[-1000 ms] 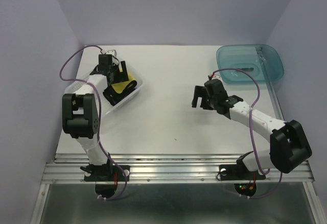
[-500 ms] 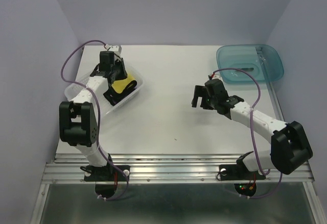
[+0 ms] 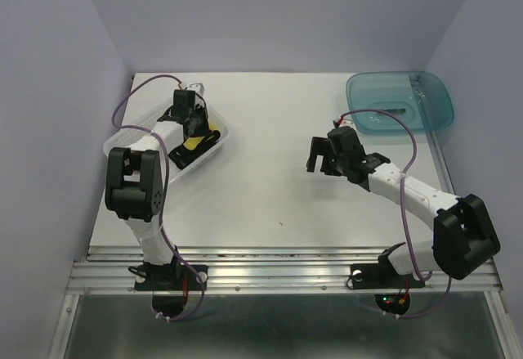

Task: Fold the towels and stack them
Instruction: Neatly place the folded towel into the bin

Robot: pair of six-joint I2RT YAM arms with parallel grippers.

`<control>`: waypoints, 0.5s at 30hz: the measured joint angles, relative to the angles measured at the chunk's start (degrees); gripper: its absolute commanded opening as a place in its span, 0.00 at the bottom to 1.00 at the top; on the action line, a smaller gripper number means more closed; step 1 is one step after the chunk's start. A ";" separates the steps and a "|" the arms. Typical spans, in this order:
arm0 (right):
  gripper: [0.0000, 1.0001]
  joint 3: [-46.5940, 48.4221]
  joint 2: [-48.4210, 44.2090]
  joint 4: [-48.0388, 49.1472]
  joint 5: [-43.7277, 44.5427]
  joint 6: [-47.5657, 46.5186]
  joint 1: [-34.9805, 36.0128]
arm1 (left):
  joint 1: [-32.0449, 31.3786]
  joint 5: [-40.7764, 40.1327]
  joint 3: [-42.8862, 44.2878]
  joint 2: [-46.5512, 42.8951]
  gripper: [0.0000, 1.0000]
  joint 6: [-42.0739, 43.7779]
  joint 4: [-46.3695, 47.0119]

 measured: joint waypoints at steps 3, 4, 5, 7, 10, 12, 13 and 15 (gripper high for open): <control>1.00 -0.02 0.00 0.00 0.00 0.00 0.00 | 0.00 -0.07 0.00 1.81 0.00 -0.48 -0.15; 1.00 0.00 0.02 0.00 0.00 0.00 0.00 | 0.00 -0.17 0.00 2.03 0.00 -0.55 -0.17; 1.00 -0.02 0.02 0.00 0.00 0.00 0.00 | 0.00 -0.31 0.00 2.21 0.00 -0.72 -0.15; 1.00 -0.02 0.02 0.00 0.00 0.02 0.00 | -0.02 -0.81 0.00 2.34 0.00 -0.96 -0.33; 1.00 -0.02 0.02 -0.02 0.02 0.02 0.00 | -0.02 -1.09 0.07 2.34 0.00 -1.18 -0.55; 1.00 -0.02 0.02 -0.13 0.09 0.07 0.00 | -0.02 -1.31 0.07 2.16 0.00 -1.36 -0.96; 1.00 -0.02 -0.02 -0.26 0.31 0.09 0.00 | -0.02 -1.40 0.07 1.53 0.00 -1.49 -1.40; 1.00 -0.02 -0.42 -0.90 0.96 0.24 0.00 | -0.07 -2.01 0.00 -1.31 0.02 -2.10 -3.61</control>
